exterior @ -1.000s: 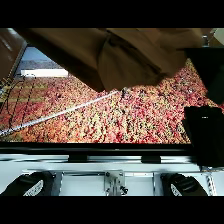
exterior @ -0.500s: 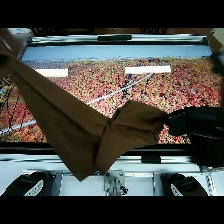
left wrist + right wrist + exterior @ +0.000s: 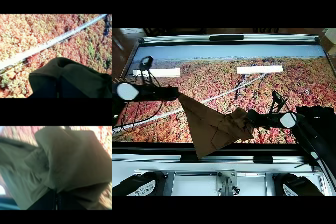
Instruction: Fold the shirts.
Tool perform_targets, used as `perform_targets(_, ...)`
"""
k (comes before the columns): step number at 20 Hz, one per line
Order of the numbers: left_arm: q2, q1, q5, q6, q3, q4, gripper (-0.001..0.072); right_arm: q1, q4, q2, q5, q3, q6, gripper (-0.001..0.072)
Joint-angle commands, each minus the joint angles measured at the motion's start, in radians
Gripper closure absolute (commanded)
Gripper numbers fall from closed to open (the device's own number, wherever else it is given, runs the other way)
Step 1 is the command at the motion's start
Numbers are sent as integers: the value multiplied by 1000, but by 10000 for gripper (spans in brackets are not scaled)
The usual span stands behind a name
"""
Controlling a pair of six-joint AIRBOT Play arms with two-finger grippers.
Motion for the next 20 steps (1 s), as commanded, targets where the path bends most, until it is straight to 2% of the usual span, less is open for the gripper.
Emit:
perform_targets(1,-160,0,146,-33,-30,-209,670,0,223,-111,-413,-35,17,645)
perform_targets(2,-188,1,134,-33,-30,-257,663,0,237,-115,-463,-35,17,604)
perform_targets(3,-201,5,103,-32,-30,-288,595,0,243,-112,-490,-34,16,497)
perform_targets(5,-198,30,2,-13,-29,-293,330,0,229,-91,-481,-13,-19,255)
perform_targets(6,-194,60,-91,18,-19,-288,87,-4,208,-70,-467,-1,-70,255)
perform_targets(7,-194,97,-210,36,1,-273,-13,-21,169,-42,-431,13,-126,255)
perform_targets(9,-194,189,-486,77,39,-228,-13,-89,32,16,-302,47,-183,255)
perform_targets(10,-192,231,-605,92,42,-198,30,-133,-65,37,-205,67,-184,256)
perform_targets(11,-185,257,-686,96,36,-139,188,-188,-182,53,-70,92,-184,257)
perform_targets(12,-172,267,-717,92,19,-85,212,-246,-282,62,75,113,-184,257)
perform_targets(13,-154,267,-718,92,-9,-64,206,-297,-346,63,206,128,-194,257)
perform_targets(15,-128,248,-689,93,-85,-101,54,-387,-378,61,410,130,-278,257)
perform_targets(16,-125,224,-674,103,-130,-132,31,-414,-366,60,475,130,-327,257)
perform_targets(18,-128,150,-622,119,-232,-163,31,-439,-328,60,543,130,-398,257)
perform_targets(20,-128,70,-532,119,-325,-171,32,-435,-278,60,545,130,-406,257)
